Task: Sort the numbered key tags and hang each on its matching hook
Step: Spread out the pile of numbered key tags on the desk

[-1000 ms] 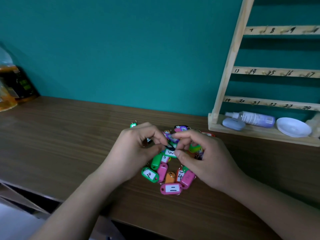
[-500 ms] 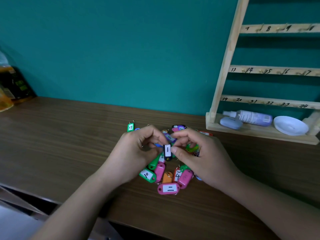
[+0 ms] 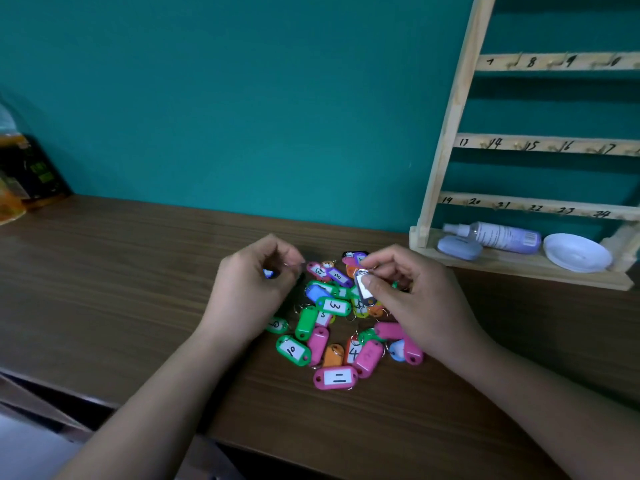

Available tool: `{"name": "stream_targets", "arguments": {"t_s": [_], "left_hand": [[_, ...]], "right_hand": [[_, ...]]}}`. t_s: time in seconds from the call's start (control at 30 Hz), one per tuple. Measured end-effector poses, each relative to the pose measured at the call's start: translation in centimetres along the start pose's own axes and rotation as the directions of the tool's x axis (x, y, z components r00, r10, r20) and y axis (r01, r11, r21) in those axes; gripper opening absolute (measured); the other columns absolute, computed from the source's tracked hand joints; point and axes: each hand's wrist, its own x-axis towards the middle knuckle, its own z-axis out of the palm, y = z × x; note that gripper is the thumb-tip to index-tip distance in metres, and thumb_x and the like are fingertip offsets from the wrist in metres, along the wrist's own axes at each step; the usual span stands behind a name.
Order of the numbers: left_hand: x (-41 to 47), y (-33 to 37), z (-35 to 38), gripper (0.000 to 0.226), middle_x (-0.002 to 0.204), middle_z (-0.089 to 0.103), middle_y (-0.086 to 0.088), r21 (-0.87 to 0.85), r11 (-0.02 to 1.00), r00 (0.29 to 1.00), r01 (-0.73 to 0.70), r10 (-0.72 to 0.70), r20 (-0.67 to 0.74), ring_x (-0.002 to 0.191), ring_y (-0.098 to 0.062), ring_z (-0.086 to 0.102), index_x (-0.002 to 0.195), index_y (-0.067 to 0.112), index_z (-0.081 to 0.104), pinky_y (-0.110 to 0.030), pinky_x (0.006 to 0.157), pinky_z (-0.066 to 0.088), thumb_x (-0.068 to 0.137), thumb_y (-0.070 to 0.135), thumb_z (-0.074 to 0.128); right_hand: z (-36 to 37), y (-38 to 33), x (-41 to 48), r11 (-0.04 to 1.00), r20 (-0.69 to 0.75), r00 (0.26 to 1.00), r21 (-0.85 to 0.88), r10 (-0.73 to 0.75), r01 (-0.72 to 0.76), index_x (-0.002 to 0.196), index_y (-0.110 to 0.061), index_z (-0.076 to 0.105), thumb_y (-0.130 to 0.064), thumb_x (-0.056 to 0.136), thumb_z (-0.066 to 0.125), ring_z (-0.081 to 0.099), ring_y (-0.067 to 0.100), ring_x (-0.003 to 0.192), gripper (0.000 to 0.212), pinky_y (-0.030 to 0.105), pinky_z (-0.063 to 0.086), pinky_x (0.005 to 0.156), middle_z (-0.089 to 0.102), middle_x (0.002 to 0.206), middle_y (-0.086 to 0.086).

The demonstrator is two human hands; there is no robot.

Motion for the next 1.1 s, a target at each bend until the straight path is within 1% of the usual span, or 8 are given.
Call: {"name": "stream_targets", "arguments": {"t_s": [0.1,0.27,0.37,0.6,0.73,0.87,1.03,1.1], "left_hand": [[0.7,-1.0,-0.3,0.017,0.088,0.071,0.020,0.183,0.982,0.999,0.041,-0.036,-0.030,0.087,-0.001,0.065,0.087,0.032,0.068,-0.008,0.069,0.042,0.085,0.019,0.080],[0.9,-1.8,0.4,0.016,0.096,0.066,0.012,0.349,0.936,0.997,0.052,-0.071,0.043,0.091,-0.012,0.061,0.098,0.031,0.071,-0.028,0.076,0.046,0.089,0.040,0.080],[0.8,-1.8,0.6,0.015,0.095,0.065,0.011,0.372,0.927,0.997,0.047,-0.067,0.042,0.090,-0.013,0.061,0.101,0.031,0.071,-0.030,0.075,0.047,0.091,0.040,0.078],[1.1,-2.0,0.2,0.017,0.094,0.069,0.019,0.287,0.944,0.980,0.164,-0.190,0.063,0.087,0.001,0.062,0.101,0.037,0.072,-0.012,0.065,0.041,0.088,0.037,0.083],[1.4,-1.6,0.0,0.018,0.087,0.072,0.021,0.184,0.955,0.966,0.234,-0.249,0.066,0.085,0.002,0.065,0.092,0.042,0.072,-0.022,0.065,0.048,0.084,0.036,0.087],[1.6,-0.3,0.3,0.015,0.089,0.068,0.036,0.131,0.976,0.982,0.175,-0.183,0.052,0.090,0.013,0.061,0.085,0.038,0.072,-0.016,0.067,0.044,0.087,0.030,0.084],[1.4,2.6,2.2,0.015,0.086,0.072,0.027,0.027,0.992,0.990,0.119,-0.121,0.073,0.082,0.005,0.066,0.084,0.035,0.071,-0.026,0.069,0.054,0.090,0.023,0.079],[1.3,3.5,3.1,0.015,0.087,0.072,0.026,0.015,0.995,0.991,0.101,-0.102,0.090,0.085,0.006,0.066,0.087,0.034,0.072,-0.020,0.071,0.054,0.090,0.021,0.079]], "right_hand": [[-0.2,0.3,0.2,1.000,-0.008,1.000,-0.020,0.008,-0.008,0.105,-0.042,0.075,-0.021,0.097,0.079,0.070,-0.003,0.092,0.023,0.010,0.050,0.074,0.074,0.094,-0.023],[-0.7,0.8,0.6,0.999,-0.041,0.999,-0.041,0.027,-0.029,0.106,-0.034,0.077,-0.021,0.096,0.079,0.070,0.000,0.090,0.016,0.012,0.052,0.073,0.073,0.091,-0.022],[-1.0,1.2,0.7,0.999,-0.046,0.999,-0.038,0.019,-0.020,0.106,-0.031,0.079,-0.019,0.096,0.080,0.071,0.002,0.090,0.016,0.016,0.055,0.075,0.074,0.090,-0.021],[-3.5,2.9,1.7,0.996,-0.124,0.989,-0.022,0.083,-0.087,0.105,-0.025,0.078,-0.017,0.093,0.081,0.073,0.001,0.090,0.014,0.027,0.061,0.080,0.076,0.092,-0.014],[-5.7,4.3,2.0,0.984,-0.144,0.975,-0.046,0.166,-0.174,0.103,-0.031,0.077,-0.017,0.094,0.080,0.072,-0.001,0.085,0.016,0.025,0.058,0.072,0.076,0.090,-0.015],[-7.7,5.8,1.4,0.957,-0.110,0.953,-0.037,0.281,-0.287,0.097,-0.035,0.076,-0.018,0.095,0.080,0.073,0.003,0.072,0.018,0.024,0.055,0.061,0.077,0.086,-0.018],[-8.0,6.4,0.9,0.932,-0.064,0.938,-0.110,0.339,-0.345,0.095,-0.034,0.075,-0.019,0.095,0.081,0.074,0.005,0.068,0.016,0.023,0.055,0.058,0.077,0.083,-0.018],[-7.7,6.3,1.1,0.929,-0.068,0.936,-0.119,0.345,-0.351,0.093,-0.032,0.074,-0.018,0.095,0.081,0.074,0.006,0.067,0.016,0.024,0.055,0.058,0.077,0.081,-0.014]]}}
